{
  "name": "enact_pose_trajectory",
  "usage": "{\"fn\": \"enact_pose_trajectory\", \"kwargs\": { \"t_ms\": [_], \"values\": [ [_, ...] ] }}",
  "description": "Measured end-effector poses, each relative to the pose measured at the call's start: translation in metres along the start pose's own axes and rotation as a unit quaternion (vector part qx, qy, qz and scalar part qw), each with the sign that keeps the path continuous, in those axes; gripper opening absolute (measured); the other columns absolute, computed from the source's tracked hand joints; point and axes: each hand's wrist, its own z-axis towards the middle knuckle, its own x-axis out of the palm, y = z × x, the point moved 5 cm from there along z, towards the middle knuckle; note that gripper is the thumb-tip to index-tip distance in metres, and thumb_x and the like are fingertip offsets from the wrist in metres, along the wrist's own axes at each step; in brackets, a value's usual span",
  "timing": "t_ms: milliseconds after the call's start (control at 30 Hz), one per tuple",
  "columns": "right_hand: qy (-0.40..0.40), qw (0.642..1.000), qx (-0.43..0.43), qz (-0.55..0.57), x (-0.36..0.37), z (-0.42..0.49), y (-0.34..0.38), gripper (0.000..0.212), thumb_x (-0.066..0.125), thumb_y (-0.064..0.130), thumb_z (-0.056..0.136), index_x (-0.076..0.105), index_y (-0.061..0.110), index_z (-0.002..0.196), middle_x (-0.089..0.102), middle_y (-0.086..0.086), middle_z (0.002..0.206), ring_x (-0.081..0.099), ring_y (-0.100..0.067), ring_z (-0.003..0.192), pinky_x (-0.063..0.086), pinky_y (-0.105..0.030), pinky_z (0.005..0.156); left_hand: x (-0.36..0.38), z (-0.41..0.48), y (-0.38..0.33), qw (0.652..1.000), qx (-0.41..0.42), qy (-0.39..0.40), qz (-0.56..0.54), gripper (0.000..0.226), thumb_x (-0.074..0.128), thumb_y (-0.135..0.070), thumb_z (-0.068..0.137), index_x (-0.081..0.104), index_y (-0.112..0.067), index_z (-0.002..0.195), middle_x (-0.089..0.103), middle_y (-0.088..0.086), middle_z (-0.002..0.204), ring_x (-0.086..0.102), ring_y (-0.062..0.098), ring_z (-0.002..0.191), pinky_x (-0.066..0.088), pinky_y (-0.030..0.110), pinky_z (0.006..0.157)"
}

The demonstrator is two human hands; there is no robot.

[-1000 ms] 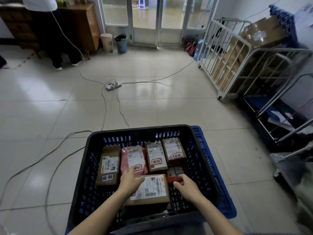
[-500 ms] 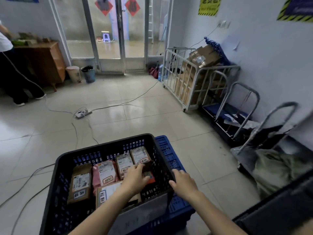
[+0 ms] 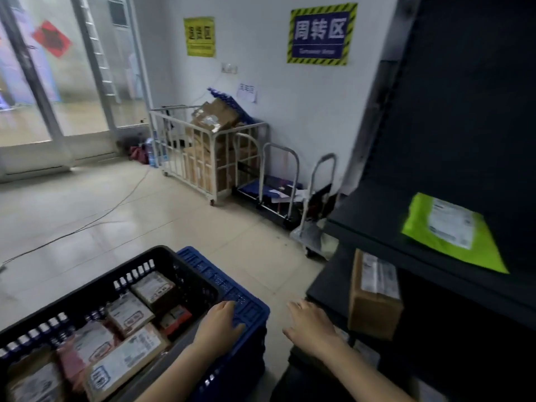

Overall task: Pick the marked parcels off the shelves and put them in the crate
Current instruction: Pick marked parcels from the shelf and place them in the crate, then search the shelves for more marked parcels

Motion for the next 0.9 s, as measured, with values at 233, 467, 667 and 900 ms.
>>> {"fn": "enact_pose_trajectory", "kwargs": {
  "t_ms": [233, 467, 667, 900],
  "values": [
    [-0.002, 0.987, 0.146, 0.072, 0.029, -0.128, -0.08, 0.062, 0.044, 0.041, 0.095, 0.019, 0.02, 0.148, 0.023, -0.006, 0.154, 0.026, -0.027, 0.139, 0.03, -0.039, 0.11, 0.066, -0.057, -0.08, 0.99, 0.097, 0.097, 0.016, 0.061, 0.049, -0.04, 0.094, 0.028, -0.015, 0.146, 0.031, -0.001, 0.152, 0.03, 0.018, 0.139, 0.032, 0.029, 0.11],
    [-0.043, 0.953, 0.281, 0.107, 0.05, -0.274, -0.158, 0.059, 0.045, 0.041, 0.094, 0.025, 0.02, 0.145, 0.034, -0.007, 0.147, 0.035, -0.025, 0.133, 0.035, -0.04, 0.105, 0.126, -0.123, -0.186, 0.962, 0.212, 0.166, 0.052, 0.037, 0.052, -0.031, 0.09, 0.048, -0.017, 0.124, 0.05, 0.003, 0.13, 0.046, 0.022, 0.123, 0.043, 0.032, 0.097],
    [-0.063, 0.921, 0.364, 0.123, 0.066, -0.412, -0.222, 0.06, 0.044, 0.042, 0.094, 0.024, 0.019, 0.146, 0.034, -0.008, 0.146, 0.035, -0.027, 0.131, 0.034, -0.039, 0.106, 0.177, -0.203, -0.291, 0.937, 0.291, 0.184, 0.065, 0.057, 0.053, -0.036, 0.091, 0.035, -0.016, 0.141, 0.042, 0.003, 0.142, 0.041, 0.021, 0.13, 0.041, 0.031, 0.1],
    [-0.088, 0.886, 0.436, 0.135, 0.086, -0.595, -0.291, 0.061, 0.045, 0.041, 0.094, 0.024, 0.018, 0.146, 0.037, -0.008, 0.144, 0.037, -0.027, 0.129, 0.036, -0.037, 0.105, 0.257, -0.329, -0.405, 0.907, 0.352, 0.222, 0.064, 0.05, 0.054, -0.034, 0.09, 0.042, -0.016, 0.135, 0.048, 0.006, 0.137, 0.045, 0.022, 0.125, 0.041, 0.033, 0.103]
  ]
}}
